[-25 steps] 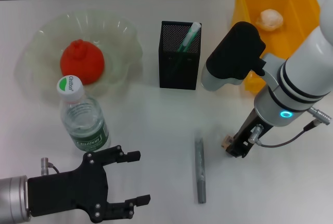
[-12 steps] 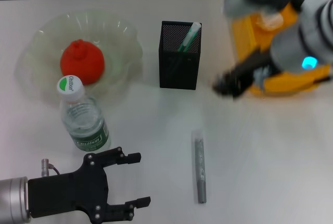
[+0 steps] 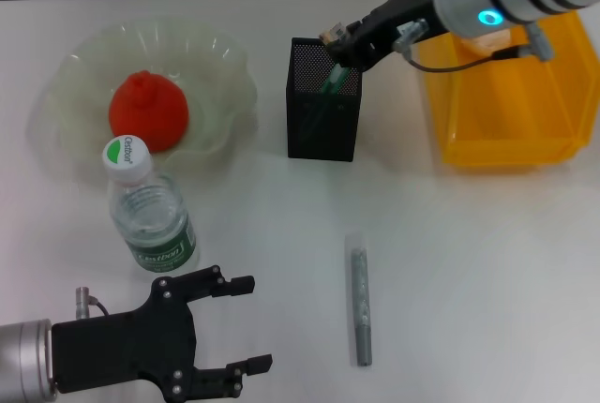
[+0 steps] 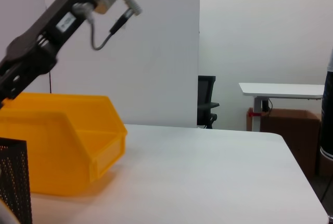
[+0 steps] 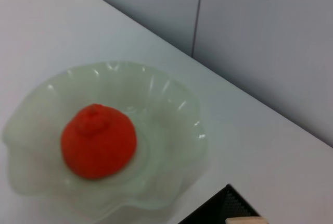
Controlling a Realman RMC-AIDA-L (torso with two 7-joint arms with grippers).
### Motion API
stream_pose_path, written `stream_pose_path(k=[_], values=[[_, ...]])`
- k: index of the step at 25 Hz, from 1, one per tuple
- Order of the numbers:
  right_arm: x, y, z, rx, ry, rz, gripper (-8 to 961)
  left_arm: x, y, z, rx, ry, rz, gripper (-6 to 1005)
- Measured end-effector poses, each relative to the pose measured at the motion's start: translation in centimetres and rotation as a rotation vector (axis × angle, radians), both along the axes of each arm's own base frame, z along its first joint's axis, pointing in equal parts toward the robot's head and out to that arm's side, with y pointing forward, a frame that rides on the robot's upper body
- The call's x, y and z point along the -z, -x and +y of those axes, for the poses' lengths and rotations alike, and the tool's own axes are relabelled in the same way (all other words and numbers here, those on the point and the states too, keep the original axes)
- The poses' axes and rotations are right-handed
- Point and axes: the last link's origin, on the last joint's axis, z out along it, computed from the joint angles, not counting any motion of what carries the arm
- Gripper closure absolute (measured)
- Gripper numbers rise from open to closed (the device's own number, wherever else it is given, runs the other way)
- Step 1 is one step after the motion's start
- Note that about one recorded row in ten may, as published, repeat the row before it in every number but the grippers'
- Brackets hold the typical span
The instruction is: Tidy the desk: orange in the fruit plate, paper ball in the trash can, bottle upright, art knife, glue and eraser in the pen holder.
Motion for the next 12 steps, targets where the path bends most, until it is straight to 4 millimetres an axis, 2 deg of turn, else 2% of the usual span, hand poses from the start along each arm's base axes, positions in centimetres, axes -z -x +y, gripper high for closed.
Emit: stream_pose_path(k=[7,12], values=[[1.1,-0.4,1.0,0.003,0.014,-0.018,623,-0.1,0.1,0.0,-0.001,0.0,0.002,202],[0.6,-0.3,-0.1,0.045,0.034,-0.005,587,-0.2,0.2,-0.1,-0.009,-0.004,0.002,202]])
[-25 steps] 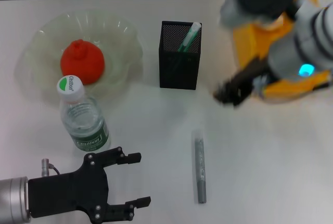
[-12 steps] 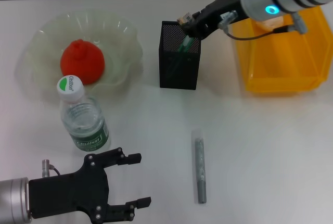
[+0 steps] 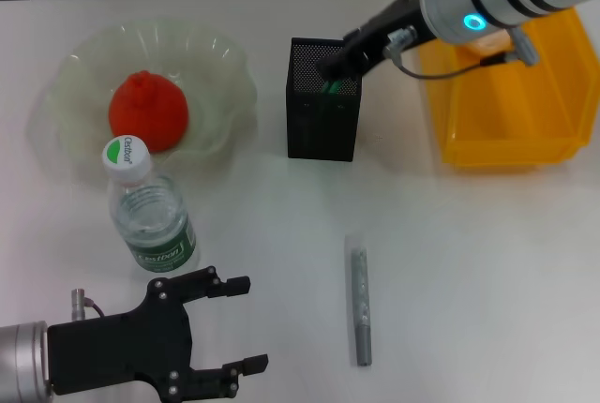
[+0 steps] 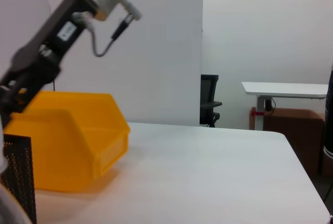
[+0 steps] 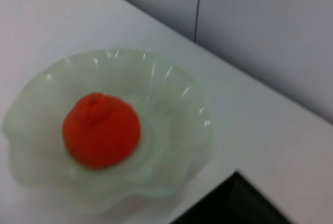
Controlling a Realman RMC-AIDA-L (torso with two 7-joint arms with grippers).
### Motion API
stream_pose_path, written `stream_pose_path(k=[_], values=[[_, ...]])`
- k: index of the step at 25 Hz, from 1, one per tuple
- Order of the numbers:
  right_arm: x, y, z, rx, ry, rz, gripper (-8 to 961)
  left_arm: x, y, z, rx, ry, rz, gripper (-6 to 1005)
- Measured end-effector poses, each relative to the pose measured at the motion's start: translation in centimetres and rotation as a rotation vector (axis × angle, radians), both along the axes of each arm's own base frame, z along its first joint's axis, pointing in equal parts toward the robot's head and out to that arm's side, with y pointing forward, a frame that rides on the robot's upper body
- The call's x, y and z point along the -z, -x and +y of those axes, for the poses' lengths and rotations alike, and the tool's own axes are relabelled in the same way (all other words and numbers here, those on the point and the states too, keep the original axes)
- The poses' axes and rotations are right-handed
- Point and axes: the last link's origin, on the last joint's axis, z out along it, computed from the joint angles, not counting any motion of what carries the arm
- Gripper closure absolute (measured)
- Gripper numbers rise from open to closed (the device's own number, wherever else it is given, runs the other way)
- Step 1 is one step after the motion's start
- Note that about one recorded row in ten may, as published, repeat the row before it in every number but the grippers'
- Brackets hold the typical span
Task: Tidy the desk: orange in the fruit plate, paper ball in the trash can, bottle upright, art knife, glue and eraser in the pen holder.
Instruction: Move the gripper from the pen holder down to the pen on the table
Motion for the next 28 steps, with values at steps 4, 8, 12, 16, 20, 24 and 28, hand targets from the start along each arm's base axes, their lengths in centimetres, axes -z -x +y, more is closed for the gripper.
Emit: stream_pose_path(k=[4,8,12,16,20,24,28], values=[[-0.7,0.2,-2.0,0.043,0.054,-0.02,558,-0.1,0.1,-0.1,-0.001,0.001,0.0,202],[-0.9,0.0,-4.9,0.065,0.103,-0.051,454,0.0,0.1,-0.1,0.0,0.003,0.001,202],[-0.2,-0.8,-6.4,0.1,0.153,-0.089,263,0.0,0.0,0.0,0.002,0.003,0.003,202],[1.4,-2.3,-7.5,0.142,0.215,-0.155,148,0.0,0.0,0.0,0.003,0.003,0.003,202],[2.6,-3.2,-7.9,0.163,0.245,-0.187,149,0.0,0.0,0.0,0.003,0.003,0.002,202],[3.3,-3.8,-7.8,0.181,0.255,-0.203,151,0.1,0.0,0.0,0.002,0.003,0.003,202],[4.0,-4.5,-7.4,0.205,0.252,-0.202,151,0.1,0.0,0.0,0.001,0.002,0.003,202]])
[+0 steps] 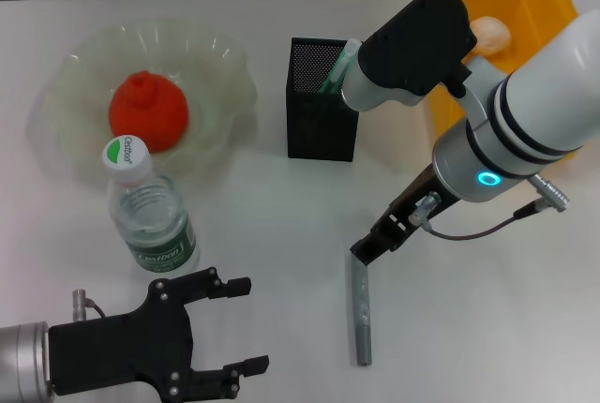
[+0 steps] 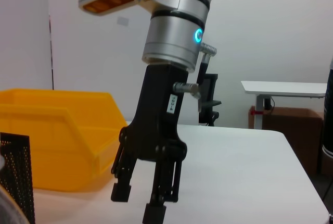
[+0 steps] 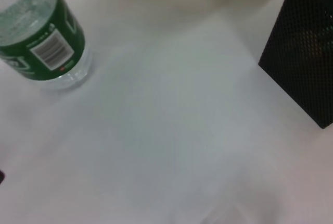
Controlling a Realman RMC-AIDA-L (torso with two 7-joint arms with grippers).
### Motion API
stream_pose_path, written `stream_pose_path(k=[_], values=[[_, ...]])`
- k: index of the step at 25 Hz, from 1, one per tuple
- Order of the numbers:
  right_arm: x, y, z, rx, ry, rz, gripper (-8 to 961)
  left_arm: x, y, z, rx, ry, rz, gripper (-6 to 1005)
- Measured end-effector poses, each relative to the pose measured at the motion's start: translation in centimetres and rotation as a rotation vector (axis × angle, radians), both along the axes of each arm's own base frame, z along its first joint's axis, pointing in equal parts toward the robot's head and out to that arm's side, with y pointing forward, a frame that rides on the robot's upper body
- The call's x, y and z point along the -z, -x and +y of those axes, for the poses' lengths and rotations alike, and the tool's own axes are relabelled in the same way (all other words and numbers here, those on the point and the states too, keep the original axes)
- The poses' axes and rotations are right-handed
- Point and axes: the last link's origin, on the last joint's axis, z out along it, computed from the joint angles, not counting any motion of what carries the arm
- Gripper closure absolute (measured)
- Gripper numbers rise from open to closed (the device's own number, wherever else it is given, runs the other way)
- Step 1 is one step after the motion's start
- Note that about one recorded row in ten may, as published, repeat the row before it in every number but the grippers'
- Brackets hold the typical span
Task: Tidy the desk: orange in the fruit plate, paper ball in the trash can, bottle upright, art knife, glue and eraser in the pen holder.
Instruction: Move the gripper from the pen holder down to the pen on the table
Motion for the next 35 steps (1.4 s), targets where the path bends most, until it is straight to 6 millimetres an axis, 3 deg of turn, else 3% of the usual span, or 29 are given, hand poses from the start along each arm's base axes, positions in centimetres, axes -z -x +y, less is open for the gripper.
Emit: stream_pose_path(k=[20,25,35], values=[[1.9,-0.2,-0.3,-0.031,0.031,-0.03,158,0.1,-0.1,0.0,0.003,0.003,0.0,202],[1.9,-0.3,-0.2,-0.019,0.03,-0.033,322,0.1,-0.2,0.1,0.006,0.004,-0.002,202],[1.9,0.2,-0.2,0.004,0.032,0.036,522,0.1,-0.2,0.1,0.01,0.004,-0.004,202]])
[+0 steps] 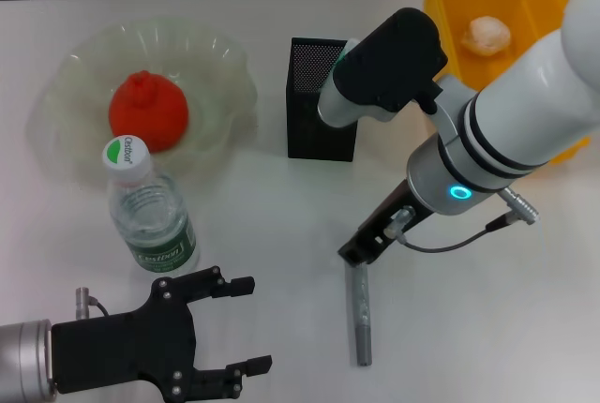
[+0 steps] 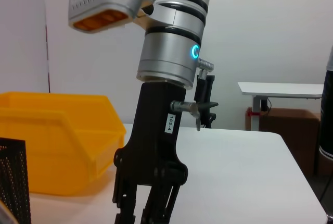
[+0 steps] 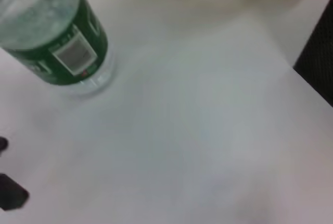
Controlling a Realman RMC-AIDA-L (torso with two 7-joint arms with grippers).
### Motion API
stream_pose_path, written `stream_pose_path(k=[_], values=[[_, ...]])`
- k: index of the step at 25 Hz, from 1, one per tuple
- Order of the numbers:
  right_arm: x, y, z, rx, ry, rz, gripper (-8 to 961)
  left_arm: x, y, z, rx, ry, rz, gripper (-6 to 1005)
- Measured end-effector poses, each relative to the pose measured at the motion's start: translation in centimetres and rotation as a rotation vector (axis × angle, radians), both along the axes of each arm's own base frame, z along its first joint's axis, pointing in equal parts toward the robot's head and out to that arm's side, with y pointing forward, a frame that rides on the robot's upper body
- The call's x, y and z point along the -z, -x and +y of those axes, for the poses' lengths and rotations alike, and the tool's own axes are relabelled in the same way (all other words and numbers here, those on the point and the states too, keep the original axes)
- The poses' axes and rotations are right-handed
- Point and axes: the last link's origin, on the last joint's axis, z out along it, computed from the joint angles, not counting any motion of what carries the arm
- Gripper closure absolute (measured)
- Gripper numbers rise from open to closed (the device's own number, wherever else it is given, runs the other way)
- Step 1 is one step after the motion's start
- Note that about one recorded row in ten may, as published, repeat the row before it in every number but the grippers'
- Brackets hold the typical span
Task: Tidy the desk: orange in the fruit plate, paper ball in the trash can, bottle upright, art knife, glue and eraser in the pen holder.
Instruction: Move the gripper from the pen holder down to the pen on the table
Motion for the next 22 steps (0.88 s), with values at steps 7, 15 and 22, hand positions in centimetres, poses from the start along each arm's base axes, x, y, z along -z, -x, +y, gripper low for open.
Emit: stream_pose_path(k=[7,15,22], values=[[0.44,-0.22,0.04,0.005,0.011,-0.009,544,-0.02,0.02,-0.02,-0.001,0.001,0.0,202],[0.64,-0.5,0.17,0.015,0.013,-0.019,453,-0.03,0.06,-0.02,-0.002,0.0,0.001,202],[0.88,-0.49,0.11,0.012,0.015,-0.023,490,-0.03,0.05,-0.02,-0.002,0.001,0.001,202]])
